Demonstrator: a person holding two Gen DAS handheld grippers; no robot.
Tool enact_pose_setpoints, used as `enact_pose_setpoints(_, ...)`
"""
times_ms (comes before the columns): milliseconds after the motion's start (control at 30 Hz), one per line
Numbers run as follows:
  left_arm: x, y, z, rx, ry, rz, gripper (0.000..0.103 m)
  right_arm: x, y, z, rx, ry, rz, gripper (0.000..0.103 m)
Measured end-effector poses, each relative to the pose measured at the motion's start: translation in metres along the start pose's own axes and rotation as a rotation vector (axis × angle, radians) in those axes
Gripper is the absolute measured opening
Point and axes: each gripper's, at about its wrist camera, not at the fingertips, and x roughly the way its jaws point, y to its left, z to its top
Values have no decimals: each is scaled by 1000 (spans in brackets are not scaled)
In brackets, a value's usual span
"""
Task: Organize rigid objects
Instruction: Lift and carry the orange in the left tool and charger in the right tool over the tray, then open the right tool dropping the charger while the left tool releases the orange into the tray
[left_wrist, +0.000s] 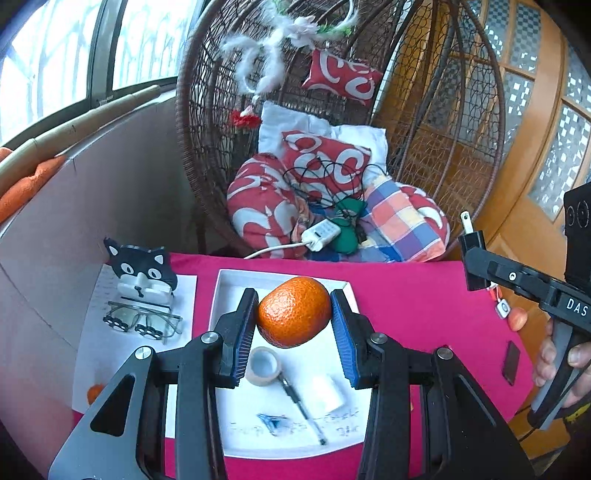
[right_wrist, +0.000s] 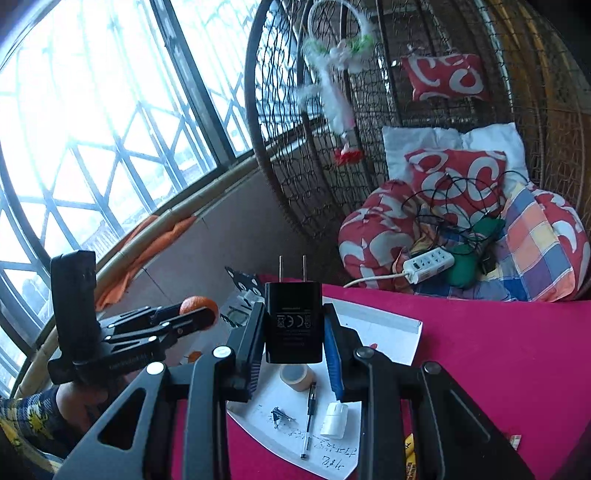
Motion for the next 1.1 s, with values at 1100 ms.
enact_pose_setpoints(1100, 149, 14, -41, 77, 367, 174, 41, 164, -34, -107, 39, 486, -231, 31)
